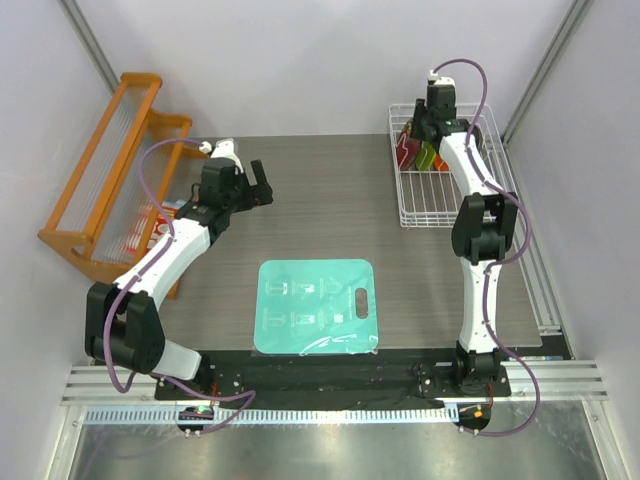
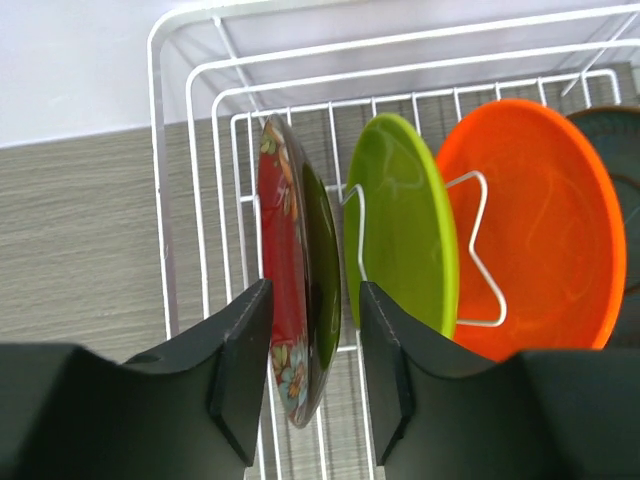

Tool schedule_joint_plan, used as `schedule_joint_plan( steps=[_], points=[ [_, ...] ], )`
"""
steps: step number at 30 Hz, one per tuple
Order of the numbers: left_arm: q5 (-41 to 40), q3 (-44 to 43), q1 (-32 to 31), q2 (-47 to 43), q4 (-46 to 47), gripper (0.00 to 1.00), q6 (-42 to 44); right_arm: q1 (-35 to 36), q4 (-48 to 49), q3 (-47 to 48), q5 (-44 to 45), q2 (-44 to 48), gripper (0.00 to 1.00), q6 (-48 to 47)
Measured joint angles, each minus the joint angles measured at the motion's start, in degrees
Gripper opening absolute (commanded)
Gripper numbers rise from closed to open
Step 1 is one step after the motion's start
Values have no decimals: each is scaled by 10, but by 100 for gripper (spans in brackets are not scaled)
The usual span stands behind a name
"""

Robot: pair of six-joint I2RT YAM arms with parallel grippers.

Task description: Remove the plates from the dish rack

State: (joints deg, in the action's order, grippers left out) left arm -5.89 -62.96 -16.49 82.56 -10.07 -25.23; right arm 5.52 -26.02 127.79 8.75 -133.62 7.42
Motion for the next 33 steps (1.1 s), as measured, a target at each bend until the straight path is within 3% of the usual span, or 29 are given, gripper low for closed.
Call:
schedule_joint_plan(
  steps=[10,18,27,33],
  points=[
    [12,0,0,0,3,99,0,5,-16,48,16,-42,38,-22],
    [13,0,0,0,5,99,1,11,-32,58,51,-54,2,-42],
    [14,5,0,-1,8,99,1,26,-33,67,83,-59,1,-57],
    [14,8,0,-1,8,99,2,61,-18,61,162,-59,1,-90]
  ],
)
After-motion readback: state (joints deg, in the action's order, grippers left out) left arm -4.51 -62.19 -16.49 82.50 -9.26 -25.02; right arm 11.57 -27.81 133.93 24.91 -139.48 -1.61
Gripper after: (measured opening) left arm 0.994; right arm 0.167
